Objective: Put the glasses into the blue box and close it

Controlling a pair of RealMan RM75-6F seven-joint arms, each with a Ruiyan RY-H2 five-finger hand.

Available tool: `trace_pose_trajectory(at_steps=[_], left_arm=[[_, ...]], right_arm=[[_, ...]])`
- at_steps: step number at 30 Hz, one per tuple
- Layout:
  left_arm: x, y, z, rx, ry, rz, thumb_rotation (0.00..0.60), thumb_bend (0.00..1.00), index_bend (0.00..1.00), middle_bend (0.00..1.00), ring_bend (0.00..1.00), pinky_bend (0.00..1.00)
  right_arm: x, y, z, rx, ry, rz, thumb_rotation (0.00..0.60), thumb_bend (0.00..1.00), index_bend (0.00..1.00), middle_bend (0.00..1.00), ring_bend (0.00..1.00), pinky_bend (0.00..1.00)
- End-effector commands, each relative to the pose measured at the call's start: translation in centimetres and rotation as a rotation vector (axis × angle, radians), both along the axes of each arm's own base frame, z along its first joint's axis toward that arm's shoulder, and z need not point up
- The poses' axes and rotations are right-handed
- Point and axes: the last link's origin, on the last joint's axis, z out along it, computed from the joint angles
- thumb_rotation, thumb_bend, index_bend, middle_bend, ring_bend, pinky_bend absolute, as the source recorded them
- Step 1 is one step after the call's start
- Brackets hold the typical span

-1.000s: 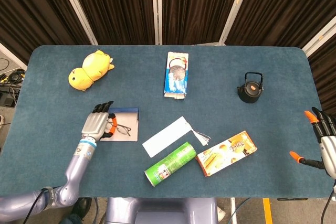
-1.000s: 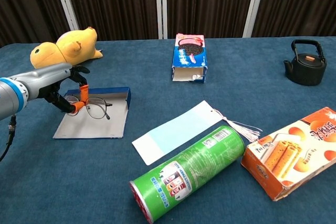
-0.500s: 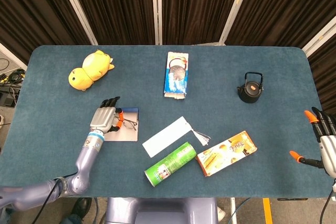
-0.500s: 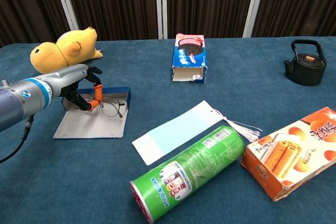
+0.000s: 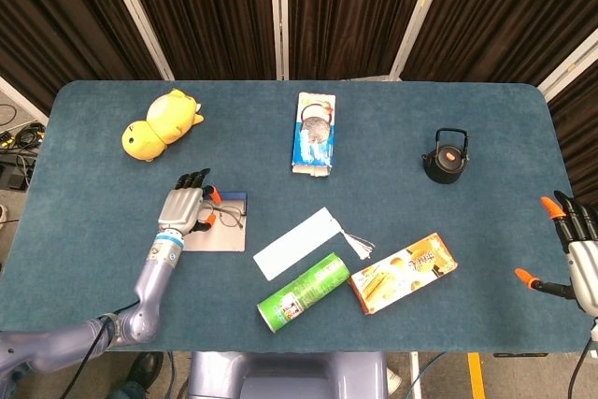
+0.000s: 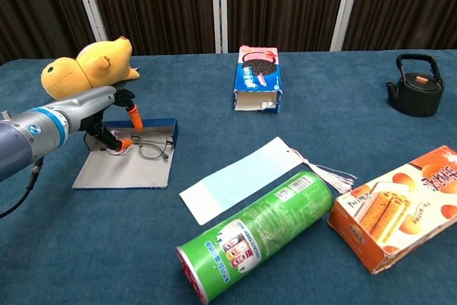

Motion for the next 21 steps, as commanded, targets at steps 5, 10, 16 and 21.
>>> trace_pose_trajectory(at_steps=[5,10,16,21], left_arm=[[0.2,-0.3,0.9,0.019,-0.034,-0.05,0.6,0.13,0.0,0.0,0.0,0.0],[0.6,0.1,0.5,0.021,0.001,-0.086,0.6,0.09,0.0,0.0,0.0,0.0],[0.7,0.9,-0.5,0.003,0.032,-0.075,0.6,0.09,0.0,0.0,0.0,0.0],[0.9,1.4,-1.0,-0.001,0.043,-0.075,0.6,0.09,0.0,0.0,0.0,0.0]], right_arm=[[0.1,0.0,-0.1,0.002,0.0,0.004,0.6,0.0,0.0,0.0,0.0,0.0],[0.0,0.0,-0.1,0.002,0.0,0.002,0.6,0.0,0.0,0.0,0.0,0.0],[-0.1,-0.1,-0.1,0.0,0.002,-0.004,0.6,0.0,0.0,0.0,0.0,0.0],[-0.3,-0.2,-0.1,0.001,0.004,-0.012,0.6,0.0,0.0,0.0,0.0,0.0]])
